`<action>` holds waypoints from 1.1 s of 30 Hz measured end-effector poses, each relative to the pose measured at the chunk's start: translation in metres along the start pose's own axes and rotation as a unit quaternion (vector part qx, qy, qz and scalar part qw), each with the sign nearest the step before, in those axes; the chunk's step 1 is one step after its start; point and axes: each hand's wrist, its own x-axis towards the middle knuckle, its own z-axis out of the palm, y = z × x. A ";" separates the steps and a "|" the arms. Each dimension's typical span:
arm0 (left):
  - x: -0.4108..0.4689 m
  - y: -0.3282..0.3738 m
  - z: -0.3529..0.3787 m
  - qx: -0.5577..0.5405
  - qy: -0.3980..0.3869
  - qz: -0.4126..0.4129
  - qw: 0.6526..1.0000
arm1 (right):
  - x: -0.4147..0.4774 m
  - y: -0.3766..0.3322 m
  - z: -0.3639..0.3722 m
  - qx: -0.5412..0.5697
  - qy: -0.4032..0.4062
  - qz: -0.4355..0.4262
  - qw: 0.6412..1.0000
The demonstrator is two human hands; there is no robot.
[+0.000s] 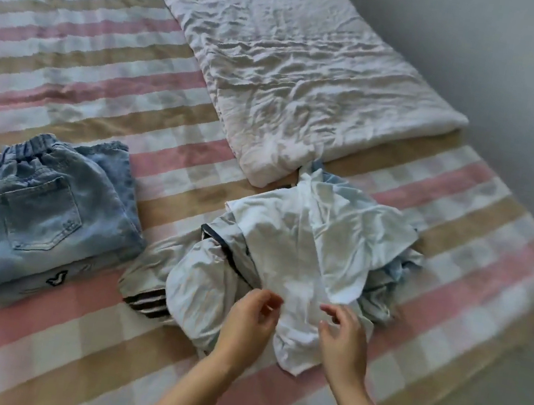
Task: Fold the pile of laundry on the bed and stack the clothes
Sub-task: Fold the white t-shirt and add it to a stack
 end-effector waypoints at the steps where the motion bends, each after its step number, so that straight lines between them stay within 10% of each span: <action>1: -0.001 -0.003 0.019 0.019 -0.023 0.006 1.000 | 0.000 0.016 -0.005 -0.008 0.022 0.015 1.000; 9: -0.015 -0.035 0.088 0.155 -0.067 0.059 0.984 | 0.002 0.079 -0.007 -0.085 0.010 0.074 0.994; 22: -0.031 -0.049 0.081 0.243 -0.074 0.140 0.957 | 0.013 0.085 -0.028 -0.390 0.002 -0.138 0.910; 33: -0.056 0.026 -0.010 -0.137 0.128 0.031 0.982 | -0.021 -0.008 -0.078 -0.109 0.060 -0.319 0.940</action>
